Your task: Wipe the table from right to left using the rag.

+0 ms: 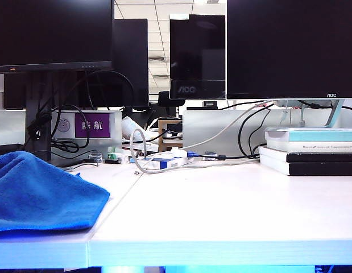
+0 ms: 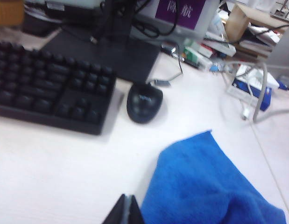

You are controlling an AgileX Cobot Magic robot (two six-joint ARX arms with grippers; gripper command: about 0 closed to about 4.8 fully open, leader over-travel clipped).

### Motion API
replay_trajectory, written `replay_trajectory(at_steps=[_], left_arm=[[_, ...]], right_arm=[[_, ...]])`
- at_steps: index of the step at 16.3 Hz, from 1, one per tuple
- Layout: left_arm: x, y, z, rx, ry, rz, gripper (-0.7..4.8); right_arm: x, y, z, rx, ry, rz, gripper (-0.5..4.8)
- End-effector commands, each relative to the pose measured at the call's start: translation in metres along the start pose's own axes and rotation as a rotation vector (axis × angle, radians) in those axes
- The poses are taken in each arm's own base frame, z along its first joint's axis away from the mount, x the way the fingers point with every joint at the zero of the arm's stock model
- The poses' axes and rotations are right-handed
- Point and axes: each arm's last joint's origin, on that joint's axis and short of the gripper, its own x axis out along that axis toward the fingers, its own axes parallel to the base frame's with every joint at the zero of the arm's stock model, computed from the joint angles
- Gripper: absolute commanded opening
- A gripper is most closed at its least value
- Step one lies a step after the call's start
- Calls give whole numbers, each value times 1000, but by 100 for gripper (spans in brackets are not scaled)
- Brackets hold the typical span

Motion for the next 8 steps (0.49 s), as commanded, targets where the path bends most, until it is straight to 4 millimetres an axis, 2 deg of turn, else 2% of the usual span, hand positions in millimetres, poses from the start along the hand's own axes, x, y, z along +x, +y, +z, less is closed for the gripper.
replay_trajectory(at_steps=[1,3,5,8], left_arm=[[6,2,-10,4,-3,-44,-5],[9,4,-18,4,23,-37,-5],[12,6,-28,0,54,-32,-5],[13,7,-28,25,53,-30,-5]], right_arm=[[-4,1,-15,17,-6,-33,-1],[-5,2,-29,37,-9,-36,-1],[-3,4,-51,55,-45,-46,-1],[4,7,-88,77,-136,-71,-1]])
